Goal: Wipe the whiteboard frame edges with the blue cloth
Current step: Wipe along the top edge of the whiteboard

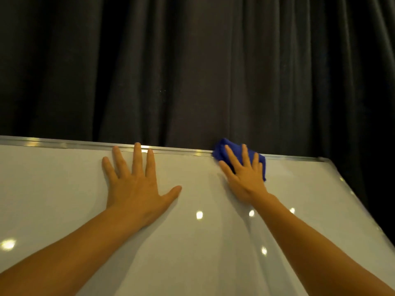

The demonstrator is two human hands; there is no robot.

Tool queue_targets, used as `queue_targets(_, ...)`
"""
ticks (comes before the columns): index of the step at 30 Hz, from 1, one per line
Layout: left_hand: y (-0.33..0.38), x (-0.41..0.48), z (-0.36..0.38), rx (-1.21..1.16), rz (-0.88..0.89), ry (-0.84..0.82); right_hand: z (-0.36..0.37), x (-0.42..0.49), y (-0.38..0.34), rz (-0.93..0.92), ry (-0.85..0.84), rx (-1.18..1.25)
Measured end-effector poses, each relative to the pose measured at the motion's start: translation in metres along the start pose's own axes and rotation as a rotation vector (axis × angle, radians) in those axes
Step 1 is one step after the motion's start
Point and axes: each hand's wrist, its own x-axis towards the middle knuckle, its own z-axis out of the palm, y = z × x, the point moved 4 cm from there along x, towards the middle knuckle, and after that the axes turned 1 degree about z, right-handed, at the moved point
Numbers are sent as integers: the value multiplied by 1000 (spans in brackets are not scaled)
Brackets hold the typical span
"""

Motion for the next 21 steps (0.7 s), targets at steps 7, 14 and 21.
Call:
queue_targets(7,33,11,2,28,-187,-73,38,-25,-68,-253,0,36)
queue_targets(14,75,10,7,15,-204,-123,-27,17,96,-15,42,32)
queue_targets(21,192,32,17,1,-348,-122,-2,19,89,-401,30,8)
